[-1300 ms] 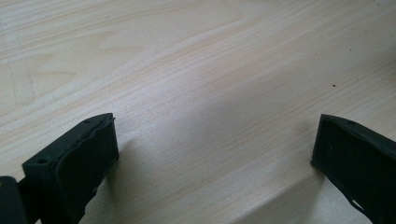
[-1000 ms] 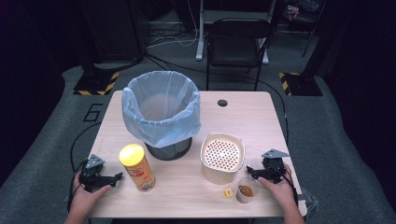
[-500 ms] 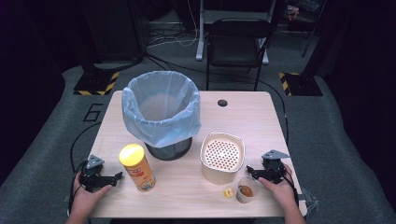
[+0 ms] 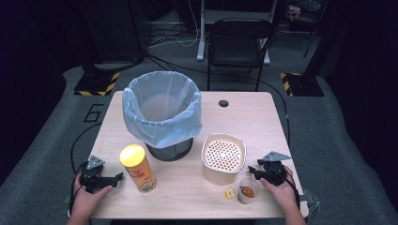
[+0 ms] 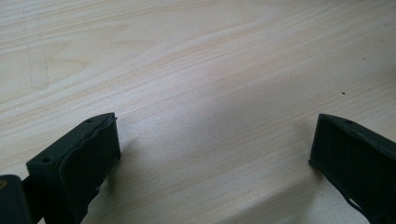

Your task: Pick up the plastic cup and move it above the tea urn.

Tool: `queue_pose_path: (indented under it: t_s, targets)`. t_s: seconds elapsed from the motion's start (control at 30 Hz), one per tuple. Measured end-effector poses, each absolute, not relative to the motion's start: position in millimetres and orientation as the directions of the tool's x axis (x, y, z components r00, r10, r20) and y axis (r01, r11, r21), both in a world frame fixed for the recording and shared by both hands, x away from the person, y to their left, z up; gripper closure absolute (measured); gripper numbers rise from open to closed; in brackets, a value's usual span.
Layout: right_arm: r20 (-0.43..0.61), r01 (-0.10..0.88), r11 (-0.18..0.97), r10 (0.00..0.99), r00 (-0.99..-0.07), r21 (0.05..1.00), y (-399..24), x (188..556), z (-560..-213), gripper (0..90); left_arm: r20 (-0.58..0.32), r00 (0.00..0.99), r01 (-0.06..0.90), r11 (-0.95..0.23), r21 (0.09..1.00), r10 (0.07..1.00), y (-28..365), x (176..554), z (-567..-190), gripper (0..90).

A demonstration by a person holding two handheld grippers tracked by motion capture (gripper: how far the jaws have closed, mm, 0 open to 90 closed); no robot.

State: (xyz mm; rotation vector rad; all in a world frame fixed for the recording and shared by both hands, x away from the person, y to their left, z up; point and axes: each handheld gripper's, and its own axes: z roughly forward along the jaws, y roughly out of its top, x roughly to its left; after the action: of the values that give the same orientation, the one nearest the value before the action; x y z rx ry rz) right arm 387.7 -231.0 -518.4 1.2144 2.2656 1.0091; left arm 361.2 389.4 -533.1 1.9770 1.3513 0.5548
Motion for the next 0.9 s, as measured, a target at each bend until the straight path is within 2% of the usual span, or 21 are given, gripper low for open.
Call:
queue_pose_path:
  t_s: [0.17,0.2,0.23,0.47,0.9]
  targets:
    - [0.002,0.539,0.368,0.825,-0.566,0.758,-230,383,-510,47.4,-0.005,0.388,0.636,-0.264,0.725,0.922,391,363,-532,1.3]
    - [0.007,0.540,0.358,0.828,-0.560,0.762,-229,382,-508,47.4,-0.027,0.377,0.652,-0.245,0.718,0.926,390,361,-532,1.4]
    - [0.018,0.542,0.355,0.825,-0.565,0.761,-229,381,-506,47.0,-0.003,0.389,0.639,-0.268,0.721,0.921,391,362,-532,1.4]
    - [0.019,0.512,0.342,0.818,-0.575,0.788,-227,374,-487,40.0,-0.024,0.372,0.646,-0.240,0.725,0.928,390,362,-533,1.3]
    - [0.028,0.476,0.339,0.791,-0.611,0.811,-225,364,-458,36.6,-0.007,0.380,0.637,-0.256,0.727,0.925,391,363,-533,1.3]
